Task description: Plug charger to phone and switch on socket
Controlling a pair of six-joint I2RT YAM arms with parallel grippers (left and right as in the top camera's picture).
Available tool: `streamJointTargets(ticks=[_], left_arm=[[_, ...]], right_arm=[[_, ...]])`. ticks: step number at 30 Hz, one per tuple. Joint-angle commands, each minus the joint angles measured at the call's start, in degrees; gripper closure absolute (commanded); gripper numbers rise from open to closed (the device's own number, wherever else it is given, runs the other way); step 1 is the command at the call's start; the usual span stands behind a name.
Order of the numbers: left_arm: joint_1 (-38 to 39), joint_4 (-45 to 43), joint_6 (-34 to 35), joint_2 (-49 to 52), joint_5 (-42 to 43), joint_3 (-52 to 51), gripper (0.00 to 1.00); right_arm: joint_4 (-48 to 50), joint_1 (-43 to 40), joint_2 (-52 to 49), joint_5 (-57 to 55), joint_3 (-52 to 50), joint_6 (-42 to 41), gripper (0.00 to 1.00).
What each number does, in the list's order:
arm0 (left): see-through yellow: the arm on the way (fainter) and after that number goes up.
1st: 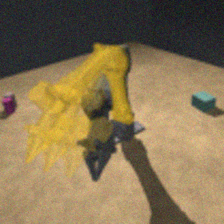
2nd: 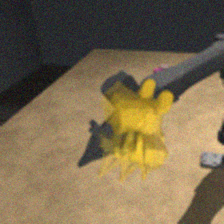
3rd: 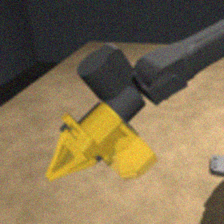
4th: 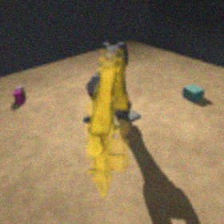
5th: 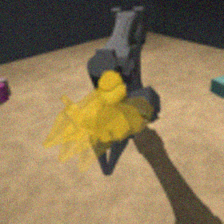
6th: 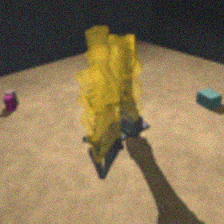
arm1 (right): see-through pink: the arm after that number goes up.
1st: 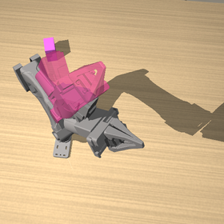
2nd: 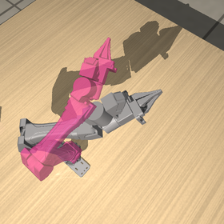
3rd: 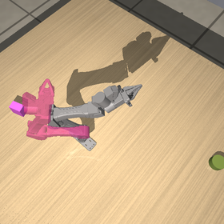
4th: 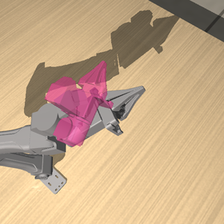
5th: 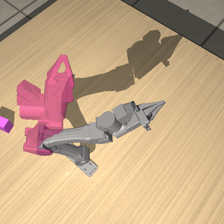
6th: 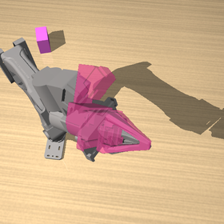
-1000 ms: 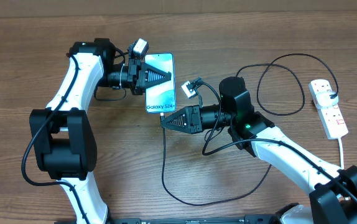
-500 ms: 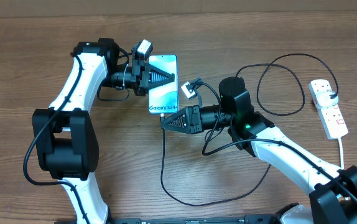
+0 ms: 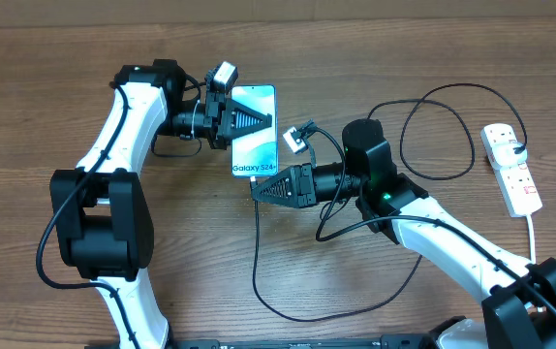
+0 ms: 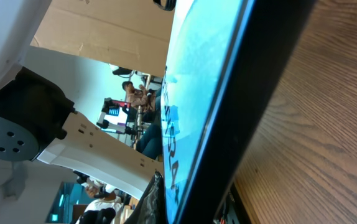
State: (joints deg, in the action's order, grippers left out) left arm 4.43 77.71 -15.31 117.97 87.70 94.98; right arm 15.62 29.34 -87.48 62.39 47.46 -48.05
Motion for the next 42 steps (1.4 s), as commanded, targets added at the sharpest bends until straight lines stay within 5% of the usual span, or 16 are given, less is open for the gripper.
streamJointTargets(ticks=[1,42], left_arm=[[0.42,0.20,0.35,-1.64,1.88,0.52,0.96],[-0.66,0.02,0.33,-1.64,1.64,0.52,0.96]], right_arm=[[0.57,-0.98,1.33,-1.92,0.57,-0.39,0.96],[0.66,-0.96,1.33,-5.64,0.57,-3.48,0.96]])
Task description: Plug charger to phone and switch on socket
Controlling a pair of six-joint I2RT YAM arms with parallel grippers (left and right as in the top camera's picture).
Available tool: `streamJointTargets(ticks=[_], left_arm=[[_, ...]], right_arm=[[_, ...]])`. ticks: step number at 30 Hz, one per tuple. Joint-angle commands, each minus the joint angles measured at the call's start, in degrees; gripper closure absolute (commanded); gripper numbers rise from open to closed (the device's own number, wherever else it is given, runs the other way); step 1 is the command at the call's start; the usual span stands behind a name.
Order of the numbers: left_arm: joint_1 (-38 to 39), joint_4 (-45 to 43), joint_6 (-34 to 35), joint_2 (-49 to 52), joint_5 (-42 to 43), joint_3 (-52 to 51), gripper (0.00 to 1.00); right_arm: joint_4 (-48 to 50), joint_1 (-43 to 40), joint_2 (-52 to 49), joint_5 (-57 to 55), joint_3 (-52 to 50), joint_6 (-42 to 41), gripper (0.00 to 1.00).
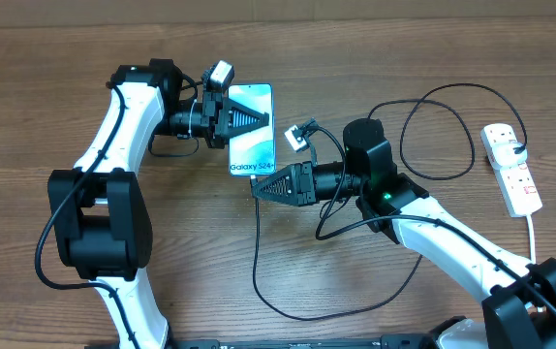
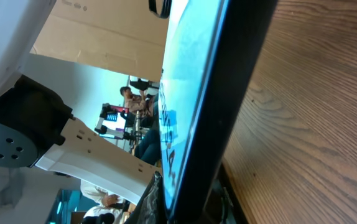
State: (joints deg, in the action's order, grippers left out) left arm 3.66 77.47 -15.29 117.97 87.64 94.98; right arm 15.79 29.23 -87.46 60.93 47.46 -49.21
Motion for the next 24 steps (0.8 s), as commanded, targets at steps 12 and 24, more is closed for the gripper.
streamJointTargets(ticks=[12,24], left_arm=[[0.11,0.28,0.33,-1.64,-0.13,0.52,0.96],[0.20,0.68,0.33,-1.64,-0.61,0.52,0.96]], right_arm=[[3.93,-0.85,1.31,-5.75,0.57,-5.07,0.96],[4.07,-0.85,1.31,-13.31,0.57,-7.02,0.96]])
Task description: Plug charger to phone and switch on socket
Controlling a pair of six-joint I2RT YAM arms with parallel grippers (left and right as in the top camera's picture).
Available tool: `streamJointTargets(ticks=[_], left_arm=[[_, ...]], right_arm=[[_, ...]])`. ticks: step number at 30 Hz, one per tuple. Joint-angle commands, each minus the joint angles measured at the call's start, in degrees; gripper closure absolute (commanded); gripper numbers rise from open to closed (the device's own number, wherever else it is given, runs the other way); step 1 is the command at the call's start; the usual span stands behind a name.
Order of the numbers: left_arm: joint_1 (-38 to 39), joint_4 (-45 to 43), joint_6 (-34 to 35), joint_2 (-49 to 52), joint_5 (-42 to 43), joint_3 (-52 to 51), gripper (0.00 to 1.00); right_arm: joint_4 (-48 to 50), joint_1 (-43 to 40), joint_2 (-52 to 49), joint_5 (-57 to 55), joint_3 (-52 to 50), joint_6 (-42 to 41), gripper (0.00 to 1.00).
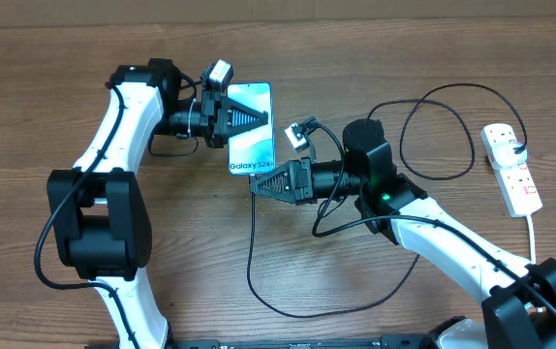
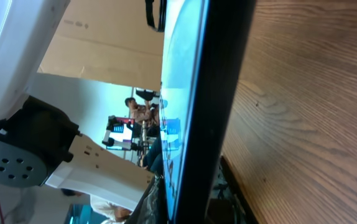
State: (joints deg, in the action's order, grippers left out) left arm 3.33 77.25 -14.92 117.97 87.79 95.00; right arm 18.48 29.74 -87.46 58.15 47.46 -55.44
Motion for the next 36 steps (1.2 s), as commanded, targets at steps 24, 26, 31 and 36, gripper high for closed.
streamJointTargets(ticks=[24,26,31,36], left_arm=[[2.69,2.14,-0.11,-1.64,-1.40,0.50,0.96],[2.69,1.95,-0.09,-1.64,-1.38,0.50,0.96],[2.69,1.49,-0.09,-1.64,-1.38,0.50,0.95],[2.69,0.31,-0.02,-1.64,-1.33,0.50,0.96]], right_arm=[[5.05,-2.91,1.31,-16.92,0.59,-3.32,0.83],[5.03,-3.30,1.31,-15.37,0.59,-3.28,0.46],[4.79,-3.45,1.31,-6.21,0.57,-2.60,0.20],[4.76,-2.89,1.31,6.84,0.57,2.27,0.13]])
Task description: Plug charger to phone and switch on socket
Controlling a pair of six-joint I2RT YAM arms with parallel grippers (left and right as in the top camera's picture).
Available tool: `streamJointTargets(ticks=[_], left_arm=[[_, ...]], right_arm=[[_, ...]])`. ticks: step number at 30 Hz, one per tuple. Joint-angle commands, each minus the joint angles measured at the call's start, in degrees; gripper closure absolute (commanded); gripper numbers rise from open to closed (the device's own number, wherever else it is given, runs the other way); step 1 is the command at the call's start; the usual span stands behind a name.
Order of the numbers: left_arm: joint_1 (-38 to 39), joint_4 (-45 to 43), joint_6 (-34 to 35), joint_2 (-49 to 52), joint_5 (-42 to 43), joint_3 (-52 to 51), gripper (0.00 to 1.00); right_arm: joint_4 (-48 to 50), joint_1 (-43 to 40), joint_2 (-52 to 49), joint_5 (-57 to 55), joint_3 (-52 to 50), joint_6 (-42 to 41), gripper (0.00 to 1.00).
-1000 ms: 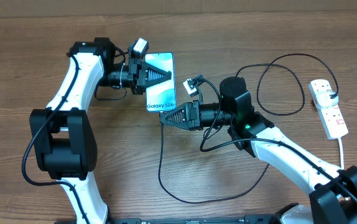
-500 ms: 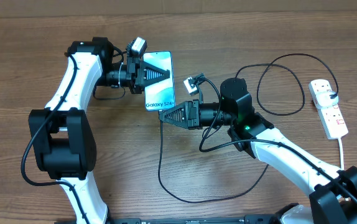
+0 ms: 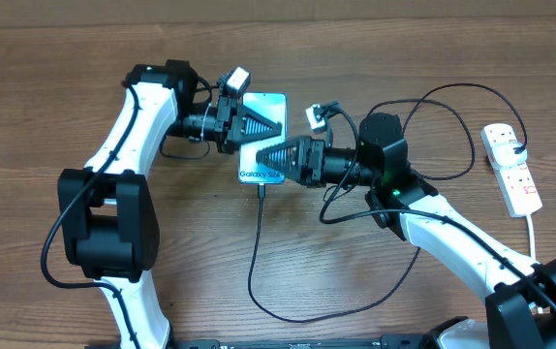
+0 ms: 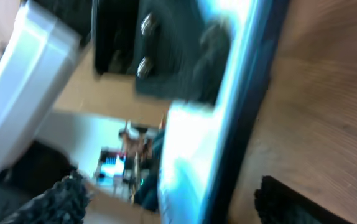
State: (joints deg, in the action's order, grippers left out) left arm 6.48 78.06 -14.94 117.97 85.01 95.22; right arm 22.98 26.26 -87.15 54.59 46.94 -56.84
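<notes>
The phone (image 3: 270, 109), its blue screen lit, is held off the table by my left gripper (image 3: 259, 126), which is shut on its left edge. The black charger cable (image 3: 257, 242) hangs from the phone's bottom edge, its plug (image 3: 262, 188) at the port. My right gripper (image 3: 266, 155) lies across the phone's lower half. In the blurred right wrist view its fingers (image 4: 63, 199) stand wide apart on either side of the phone's edge (image 4: 241, 124), so it is open (image 4: 178, 205). The white socket strip (image 3: 512, 167) lies at the far right.
The cable runs in a big loop along the table front (image 3: 336, 308) and in another loop (image 3: 452, 131) back to the socket strip. Both arms meet over the wooden table (image 3: 46, 58) at its middle.
The right gripper was shut on the plug under the phone's bottom edge; now it is open and lies over the phone's lower half. The phone sits further right and tilted, cable hanging from it.
At first the left gripper held the phone upright while the right gripper held the plug just below its bottom edge. The plug stayed there, closer to the edge each time. Now the cable hangs from the phone and the right fingers stand apart.
</notes>
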Motion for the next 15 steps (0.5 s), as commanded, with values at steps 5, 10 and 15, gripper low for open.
streamJointTargets(ticks=[5,10,15], left_arm=[[-0.46,-0.59,0.00,-1.64,1.66,0.28,0.96],[-0.46,-0.59,0.85,-1.64,2.08,0.28,0.96],[-0.46,-0.55,0.85,-1.64,2.08,0.28,0.96]], right_arm=[[-1.70,1.84,1.01,17.70,1.07,6.21,0.12],[-5.44,3.37,1.01,12.72,1.03,6.34,0.00],[-5.97,3.63,1.01,10.38,1.03,6.34,0.00]])
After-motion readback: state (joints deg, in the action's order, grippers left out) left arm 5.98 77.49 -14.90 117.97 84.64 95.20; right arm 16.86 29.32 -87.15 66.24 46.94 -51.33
